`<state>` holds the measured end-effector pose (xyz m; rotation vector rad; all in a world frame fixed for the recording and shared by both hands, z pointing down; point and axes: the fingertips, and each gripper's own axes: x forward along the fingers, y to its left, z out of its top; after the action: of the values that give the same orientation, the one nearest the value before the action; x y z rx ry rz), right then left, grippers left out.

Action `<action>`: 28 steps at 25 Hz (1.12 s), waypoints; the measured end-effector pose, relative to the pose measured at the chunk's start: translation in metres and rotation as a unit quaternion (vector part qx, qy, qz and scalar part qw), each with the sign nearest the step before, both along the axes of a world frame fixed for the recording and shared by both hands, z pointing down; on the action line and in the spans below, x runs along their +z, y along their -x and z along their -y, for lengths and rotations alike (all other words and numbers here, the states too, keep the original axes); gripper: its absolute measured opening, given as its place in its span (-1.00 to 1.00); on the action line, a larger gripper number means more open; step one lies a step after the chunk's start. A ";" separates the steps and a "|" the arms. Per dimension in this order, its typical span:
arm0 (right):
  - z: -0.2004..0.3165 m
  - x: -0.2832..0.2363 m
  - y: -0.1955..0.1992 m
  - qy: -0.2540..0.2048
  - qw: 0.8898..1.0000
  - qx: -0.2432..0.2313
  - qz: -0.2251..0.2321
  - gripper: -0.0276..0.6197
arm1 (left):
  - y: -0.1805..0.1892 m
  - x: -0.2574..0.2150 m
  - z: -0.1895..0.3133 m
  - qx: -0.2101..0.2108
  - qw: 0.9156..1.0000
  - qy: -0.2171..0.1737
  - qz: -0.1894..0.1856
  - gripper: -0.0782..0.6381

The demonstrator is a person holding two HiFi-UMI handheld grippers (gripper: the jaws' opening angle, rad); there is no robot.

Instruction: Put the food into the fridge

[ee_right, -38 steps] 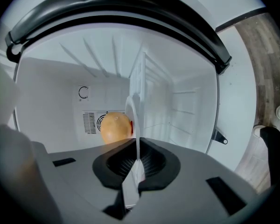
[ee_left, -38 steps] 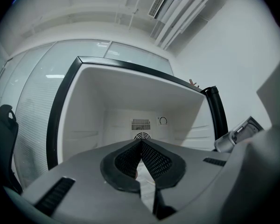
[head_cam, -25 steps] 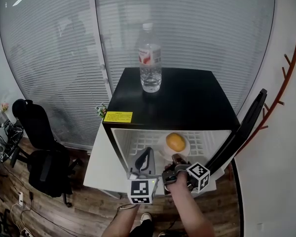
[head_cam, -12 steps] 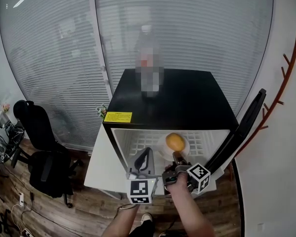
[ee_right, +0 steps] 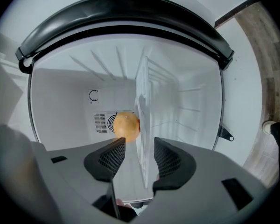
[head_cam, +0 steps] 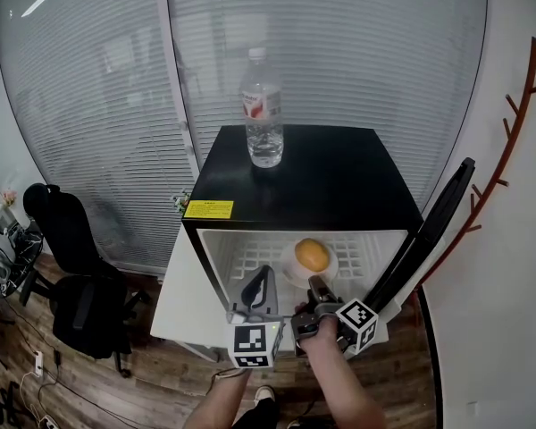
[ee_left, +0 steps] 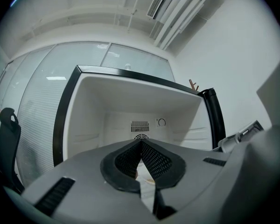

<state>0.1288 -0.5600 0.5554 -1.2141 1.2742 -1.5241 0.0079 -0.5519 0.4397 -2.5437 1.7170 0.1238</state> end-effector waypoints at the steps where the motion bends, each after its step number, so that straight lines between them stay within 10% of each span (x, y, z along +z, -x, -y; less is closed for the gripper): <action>1: -0.002 -0.001 -0.001 -0.001 1.000 0.000 -0.002 -0.34 | -0.001 -0.001 -0.002 0.000 1.000 0.000 0.000 -0.71; 17: -0.039 -0.062 -0.024 -0.133 0.976 -0.014 -0.171 -0.39 | -0.002 -0.010 -0.039 -0.011 1.000 0.004 0.001 -0.71; 24: -0.063 -0.114 -0.027 -0.242 0.898 -0.018 -0.366 -0.64 | -0.006 -0.020 -0.054 -0.009 1.000 0.007 0.002 -0.71; 28: -0.076 -0.136 -0.021 -0.285 0.820 -0.012 -0.496 -0.75 | -0.009 -0.021 -0.061 -0.007 1.000 0.007 0.007 -0.71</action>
<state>0.1499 -0.4843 0.4191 -1.5961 2.1893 -0.3267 0.0174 -0.4909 0.4189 -2.5360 1.7374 0.0927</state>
